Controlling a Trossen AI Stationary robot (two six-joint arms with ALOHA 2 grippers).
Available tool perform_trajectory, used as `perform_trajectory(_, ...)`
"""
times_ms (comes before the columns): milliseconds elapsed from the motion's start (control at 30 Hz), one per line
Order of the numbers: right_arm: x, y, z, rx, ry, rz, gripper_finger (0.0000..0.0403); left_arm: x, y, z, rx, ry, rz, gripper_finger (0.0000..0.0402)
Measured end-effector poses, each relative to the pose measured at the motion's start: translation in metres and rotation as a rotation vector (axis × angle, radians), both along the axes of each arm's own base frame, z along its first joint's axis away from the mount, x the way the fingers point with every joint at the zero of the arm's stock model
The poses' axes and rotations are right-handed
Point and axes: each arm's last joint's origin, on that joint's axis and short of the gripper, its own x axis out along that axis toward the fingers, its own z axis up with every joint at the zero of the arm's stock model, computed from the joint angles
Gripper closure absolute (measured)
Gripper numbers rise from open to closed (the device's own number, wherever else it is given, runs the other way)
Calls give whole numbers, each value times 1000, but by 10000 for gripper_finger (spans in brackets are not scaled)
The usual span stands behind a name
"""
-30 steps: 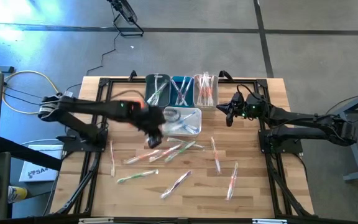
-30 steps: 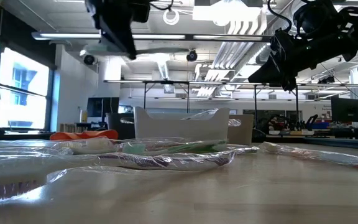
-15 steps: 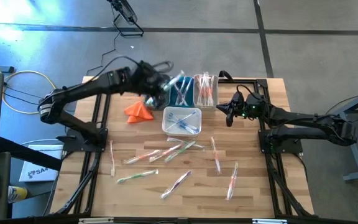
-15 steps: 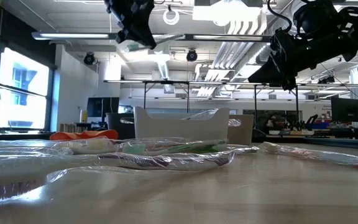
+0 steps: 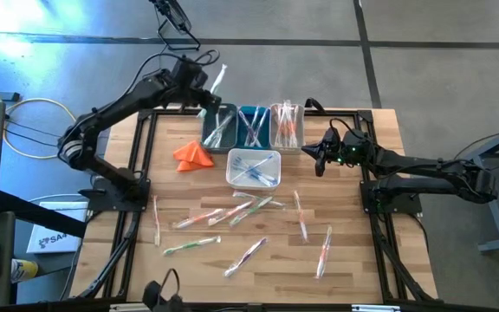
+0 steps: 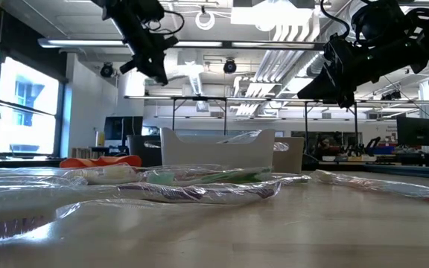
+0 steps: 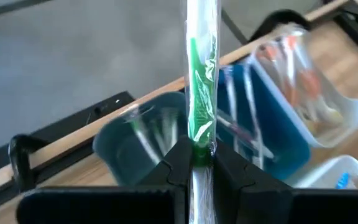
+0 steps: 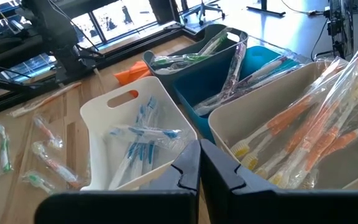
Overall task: Pick & Place Toothbrushes
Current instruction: Put the green toothbrush into the dark blue bin
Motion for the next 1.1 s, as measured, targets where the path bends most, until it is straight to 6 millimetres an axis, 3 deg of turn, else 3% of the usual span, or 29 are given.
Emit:
perform_trajectory(567, 0, 0, 0, -23, 9, 8, 401, 27, 34, -65, -217, 107, 18, 373)
perform_trajectory(833, 0, 0, 0, -23, 8, 8, 401, 22, 24, -108, -277, 210, 40, 382)
perform_trajectory(1100, 0, 0, 0, -22, 8, 7, 401, 21, 22, -143, -286, 103, 57, 379)
